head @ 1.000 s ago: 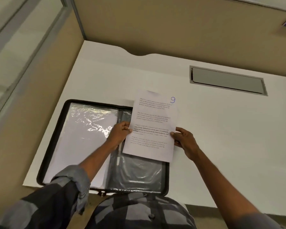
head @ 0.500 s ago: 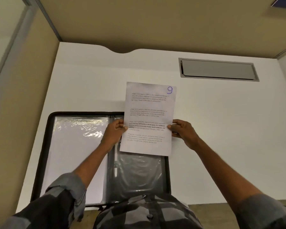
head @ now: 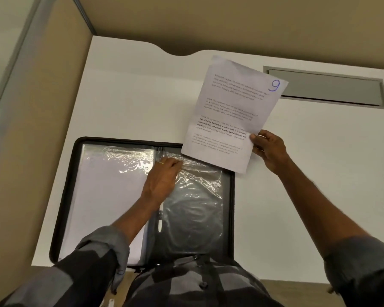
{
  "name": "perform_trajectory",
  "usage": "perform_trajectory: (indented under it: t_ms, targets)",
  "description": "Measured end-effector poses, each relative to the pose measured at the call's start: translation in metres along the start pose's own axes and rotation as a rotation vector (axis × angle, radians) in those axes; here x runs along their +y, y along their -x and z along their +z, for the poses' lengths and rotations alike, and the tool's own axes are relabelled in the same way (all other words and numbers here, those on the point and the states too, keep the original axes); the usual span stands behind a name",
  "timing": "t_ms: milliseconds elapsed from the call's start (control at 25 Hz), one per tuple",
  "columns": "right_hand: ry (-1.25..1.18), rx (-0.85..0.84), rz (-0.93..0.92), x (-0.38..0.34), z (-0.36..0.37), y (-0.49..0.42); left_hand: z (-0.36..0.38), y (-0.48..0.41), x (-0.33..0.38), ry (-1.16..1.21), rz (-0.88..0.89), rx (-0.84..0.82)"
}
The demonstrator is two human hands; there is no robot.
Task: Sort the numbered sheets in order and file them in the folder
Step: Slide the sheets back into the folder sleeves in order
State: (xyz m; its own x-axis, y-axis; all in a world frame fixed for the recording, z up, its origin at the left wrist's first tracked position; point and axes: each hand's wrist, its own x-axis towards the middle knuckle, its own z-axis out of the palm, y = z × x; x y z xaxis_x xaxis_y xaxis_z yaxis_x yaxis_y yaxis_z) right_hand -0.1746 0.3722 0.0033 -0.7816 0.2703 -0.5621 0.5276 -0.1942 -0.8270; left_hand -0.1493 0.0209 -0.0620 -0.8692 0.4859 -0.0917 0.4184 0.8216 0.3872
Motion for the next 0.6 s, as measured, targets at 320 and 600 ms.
perform_trajectory:
  t_ms: [320, 600]
  targets:
    - [-0.207, -0.005, -0.004, -0.003, 0.052, -0.012, -0.019, -0.006, 0.003, -0.125, 0.009, -0.005]
    - [-0.307, 0.034, -0.039, -0.005, 0.1, -0.02, -0.038, -0.019, -0.009, -0.093, 0.082, -0.082]
